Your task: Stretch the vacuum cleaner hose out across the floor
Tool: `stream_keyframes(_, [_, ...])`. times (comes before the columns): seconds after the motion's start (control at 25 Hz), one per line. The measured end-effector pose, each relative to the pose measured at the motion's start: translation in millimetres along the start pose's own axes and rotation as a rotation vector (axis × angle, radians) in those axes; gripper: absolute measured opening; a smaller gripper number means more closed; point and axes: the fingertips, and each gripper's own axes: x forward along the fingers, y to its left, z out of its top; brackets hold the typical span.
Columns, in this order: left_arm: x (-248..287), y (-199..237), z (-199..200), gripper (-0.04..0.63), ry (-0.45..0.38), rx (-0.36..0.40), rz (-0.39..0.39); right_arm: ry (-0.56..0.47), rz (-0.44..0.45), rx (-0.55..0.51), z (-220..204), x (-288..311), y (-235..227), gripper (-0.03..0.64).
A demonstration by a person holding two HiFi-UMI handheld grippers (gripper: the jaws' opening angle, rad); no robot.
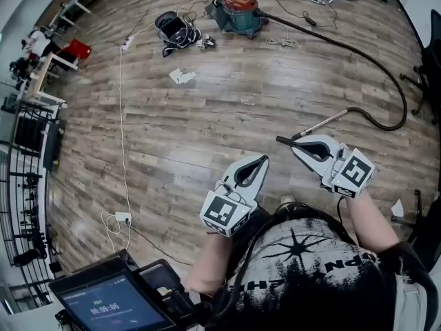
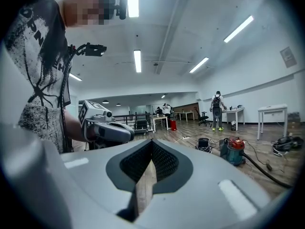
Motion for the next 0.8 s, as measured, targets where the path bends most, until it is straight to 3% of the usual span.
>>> stream_keyframes(0.28, [22.0,81.7,12.4,0.0,0.018,0.039,-0.134,-0.021,-0.151,0.022,9.4,55.5,-54.7,0.006])
stream_keyframes(0.52, [40.9,186.5,38.1,0.0,0.041,0.078,-0.266,-0.04,-0.273,0.024,32.9,138.4,-112.9,0.006])
stream_keyframes(0.8, [16.3,191.7,21.7,0.0,0.04,0.103,-0.358,-0.049,-0.378,0.028,19.1,151.3,-92.4,0.006])
